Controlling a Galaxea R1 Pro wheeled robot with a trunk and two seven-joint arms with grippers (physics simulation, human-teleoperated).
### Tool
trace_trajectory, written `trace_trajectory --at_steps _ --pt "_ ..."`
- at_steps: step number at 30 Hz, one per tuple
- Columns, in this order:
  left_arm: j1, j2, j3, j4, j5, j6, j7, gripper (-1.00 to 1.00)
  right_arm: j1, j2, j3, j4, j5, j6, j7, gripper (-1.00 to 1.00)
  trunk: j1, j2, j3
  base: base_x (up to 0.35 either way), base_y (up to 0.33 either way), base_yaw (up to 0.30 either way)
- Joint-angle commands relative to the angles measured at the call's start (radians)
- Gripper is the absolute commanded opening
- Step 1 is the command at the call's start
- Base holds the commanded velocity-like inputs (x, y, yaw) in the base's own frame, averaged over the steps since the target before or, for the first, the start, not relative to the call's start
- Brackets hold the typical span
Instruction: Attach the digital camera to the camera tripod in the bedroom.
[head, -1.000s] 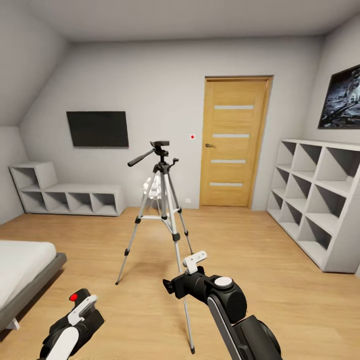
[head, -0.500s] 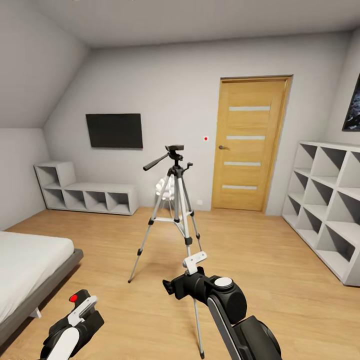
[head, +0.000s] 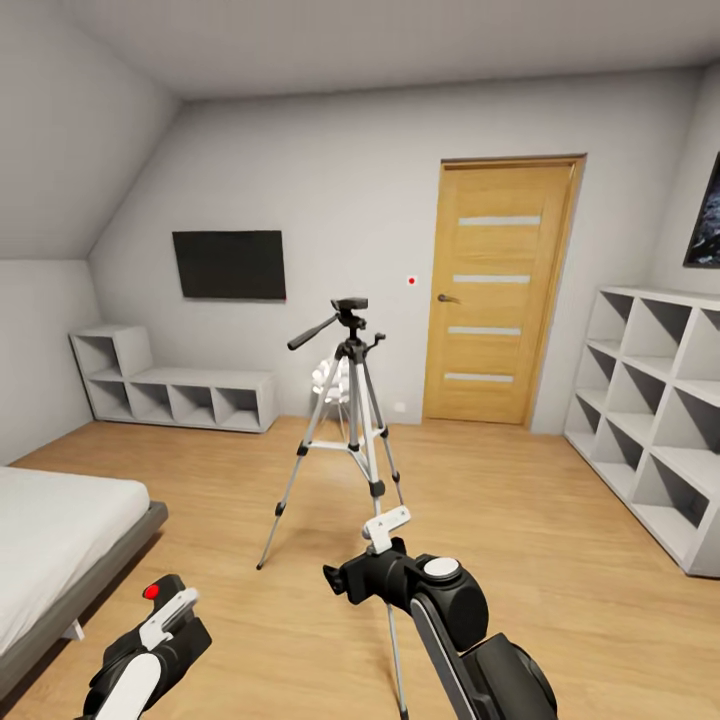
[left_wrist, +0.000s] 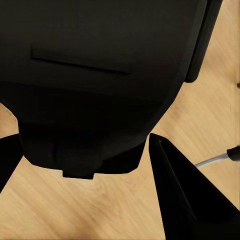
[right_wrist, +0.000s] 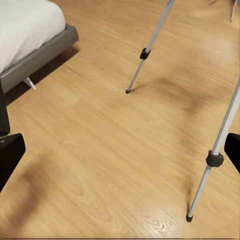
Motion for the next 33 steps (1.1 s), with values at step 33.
trace_trajectory --at_steps 33 --pt "0.009 0.007 -0.005 -0.006 0.005 0.000 0.012 -1.00 -0.060 0.037 -0.018 -0.020 0.014 0.017 -0.007 1.00 -0.015 0.027 0.011 0.000 0.000 0.000"
